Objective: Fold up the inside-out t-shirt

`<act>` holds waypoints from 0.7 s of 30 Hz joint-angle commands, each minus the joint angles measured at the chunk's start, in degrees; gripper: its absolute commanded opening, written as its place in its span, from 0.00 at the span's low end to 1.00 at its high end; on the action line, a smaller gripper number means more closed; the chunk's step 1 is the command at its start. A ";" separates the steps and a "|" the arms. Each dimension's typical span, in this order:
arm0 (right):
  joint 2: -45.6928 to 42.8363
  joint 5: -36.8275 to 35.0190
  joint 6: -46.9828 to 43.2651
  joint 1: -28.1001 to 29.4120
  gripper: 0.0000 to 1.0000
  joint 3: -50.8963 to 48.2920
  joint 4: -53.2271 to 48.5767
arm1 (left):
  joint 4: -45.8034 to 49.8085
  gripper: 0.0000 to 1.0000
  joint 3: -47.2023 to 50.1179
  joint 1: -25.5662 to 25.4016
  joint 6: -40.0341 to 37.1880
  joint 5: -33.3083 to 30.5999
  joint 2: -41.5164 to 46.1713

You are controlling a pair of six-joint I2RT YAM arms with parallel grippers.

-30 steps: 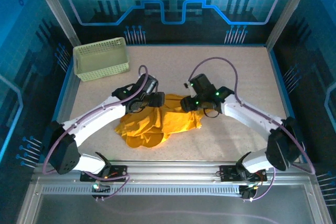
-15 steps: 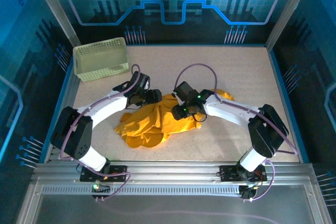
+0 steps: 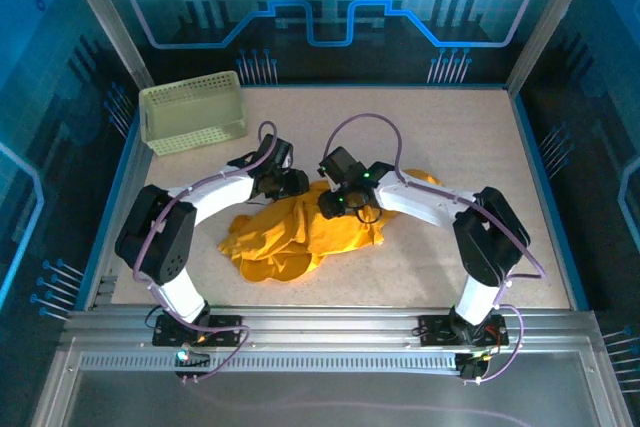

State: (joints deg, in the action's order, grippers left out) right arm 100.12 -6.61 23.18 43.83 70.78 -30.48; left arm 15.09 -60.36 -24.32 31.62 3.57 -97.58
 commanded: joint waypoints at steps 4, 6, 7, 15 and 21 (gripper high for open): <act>-0.94 -3.03 -0.07 0.31 0.21 1.03 -2.74 | -0.85 0.21 -1.78 0.57 0.24 2.28 -0.01; -2.12 -3.21 -0.36 0.35 0.09 0.37 -2.63 | -0.85 0.14 -1.78 0.51 0.33 2.65 0.19; -2.83 -3.14 -0.41 0.44 0.04 -0.04 -2.50 | -0.85 0.12 -1.84 0.54 0.21 2.77 0.31; -12.12 -4.89 -1.32 0.95 0.00 -3.34 -1.52 | -0.65 0.00 -1.44 0.52 0.16 2.55 3.37; -19.66 -6.71 -2.11 1.11 0.00 -5.90 0.05 | -1.97 0.00 0.26 0.16 0.03 2.15 12.75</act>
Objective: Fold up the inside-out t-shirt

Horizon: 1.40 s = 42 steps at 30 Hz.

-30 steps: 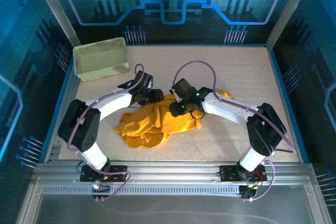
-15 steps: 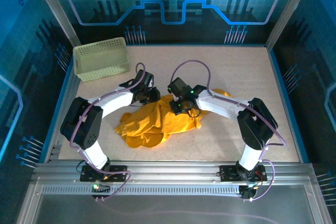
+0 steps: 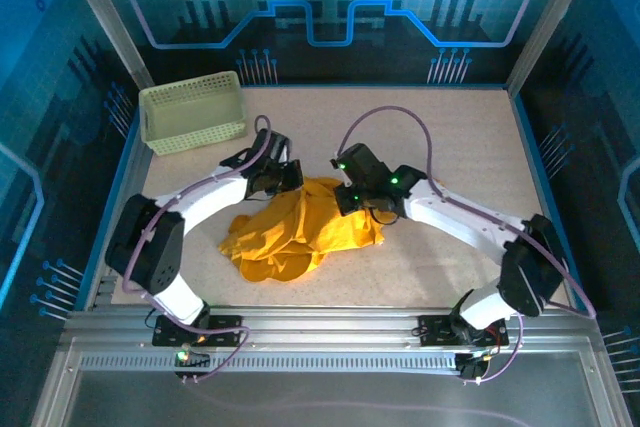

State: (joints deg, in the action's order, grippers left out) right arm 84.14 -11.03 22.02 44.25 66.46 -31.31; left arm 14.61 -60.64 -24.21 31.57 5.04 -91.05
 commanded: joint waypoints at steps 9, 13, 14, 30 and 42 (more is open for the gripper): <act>-21.37 -0.62 -3.74 0.87 0.00 -14.91 10.25 | 2.25 0.00 1.45 2.35 2.05 -2.13 16.33; -22.93 1.39 -3.49 4.24 0.00 -23.72 12.51 | 3.93 0.00 1.22 3.05 2.68 -1.57 13.58; -22.02 0.47 -2.95 5.96 0.00 -25.67 13.04 | 3.62 0.00 1.59 3.06 2.96 -1.04 12.87; -9.35 -3.92 -2.10 5.59 0.54 -12.04 9.56 | 0.24 0.00 3.74 0.04 1.52 5.43 10.99; 8.18 -7.33 -3.76 5.32 0.51 -3.05 8.28 | -0.64 0.00 6.70 -0.06 1.52 3.49 13.87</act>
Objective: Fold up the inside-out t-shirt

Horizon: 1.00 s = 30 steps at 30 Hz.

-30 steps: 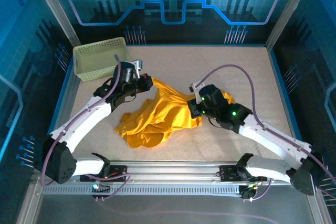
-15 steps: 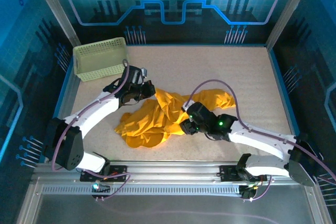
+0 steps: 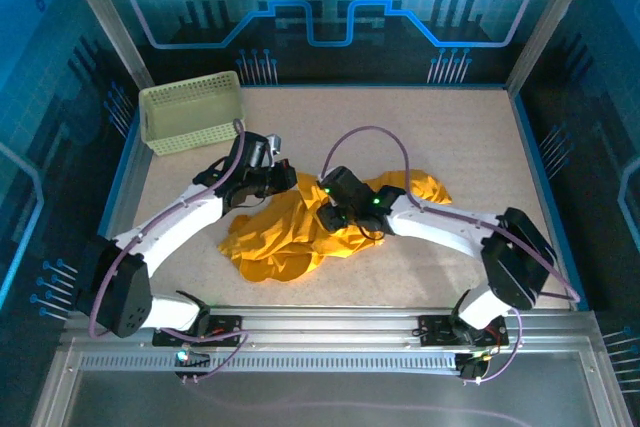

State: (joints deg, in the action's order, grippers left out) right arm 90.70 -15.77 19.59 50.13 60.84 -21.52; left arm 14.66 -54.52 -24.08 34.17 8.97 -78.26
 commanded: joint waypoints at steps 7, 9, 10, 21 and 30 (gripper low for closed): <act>-0.52 -3.61 -1.35 -0.73 0.00 1.03 -1.93 | 1.49 0.00 -1.24 -0.19 -1.77 -2.77 -0.91; -3.26 -2.89 -0.32 -1.41 0.00 -0.43 -1.84 | 2.36 0.00 -2.23 -0.12 -2.43 -3.32 -2.17; -5.29 -1.43 0.03 -1.94 0.00 -1.64 -1.09 | 2.83 0.00 -2.77 -0.15 -2.82 -3.39 -3.09; -21.28 12.94 9.32 -9.46 0.00 -17.19 7.27 | 11.18 0.29 -13.20 -0.61 -6.82 -4.88 -14.74; -14.77 6.31 13.50 -13.12 0.07 -16.25 2.85 | 14.22 0.73 -9.03 -11.20 -8.88 -22.88 -5.67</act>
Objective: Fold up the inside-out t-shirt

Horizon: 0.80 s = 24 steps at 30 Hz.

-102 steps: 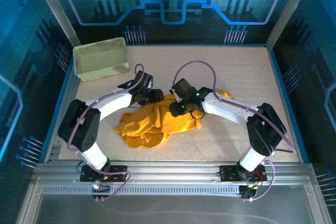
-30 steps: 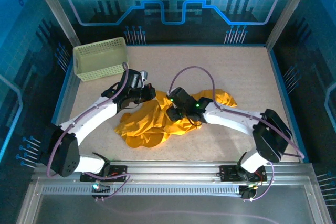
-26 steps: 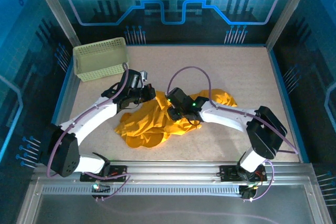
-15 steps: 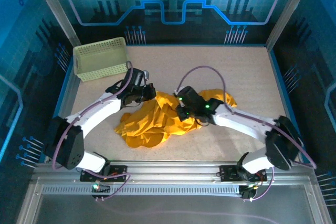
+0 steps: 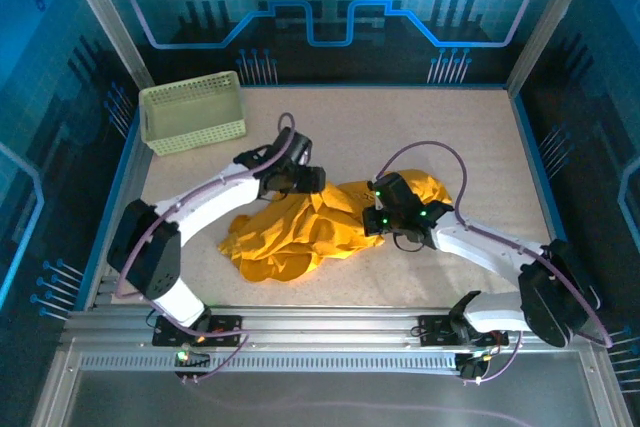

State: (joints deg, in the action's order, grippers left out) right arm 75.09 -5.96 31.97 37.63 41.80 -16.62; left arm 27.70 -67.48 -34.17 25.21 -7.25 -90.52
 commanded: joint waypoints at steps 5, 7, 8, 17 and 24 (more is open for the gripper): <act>1.31 -7.25 -6.51 0.52 0.43 8.20 -5.88 | -1.41 0.76 9.87 -1.31 3.67 -5.93 12.96; 1.36 -5.58 -11.37 2.01 0.54 10.82 -6.20 | -1.75 0.77 10.65 -1.25 4.40 -6.11 13.71; 1.98 -5.46 -13.77 3.07 0.58 12.19 -6.90 | -1.95 0.78 10.92 -1.27 4.83 -5.97 13.87; 16.83 -8.19 -20.97 8.60 0.75 21.34 -8.25 | -5.47 0.86 12.76 -1.23 8.16 -2.32 10.78; 21.23 -13.71 -16.68 4.21 0.58 24.38 -9.32 | -6.35 0.83 13.74 -0.98 10.08 -1.75 7.99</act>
State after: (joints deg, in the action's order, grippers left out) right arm 96.95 -16.49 13.85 44.86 64.34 -24.84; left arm 22.85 -54.76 -35.55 33.39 -10.04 -81.73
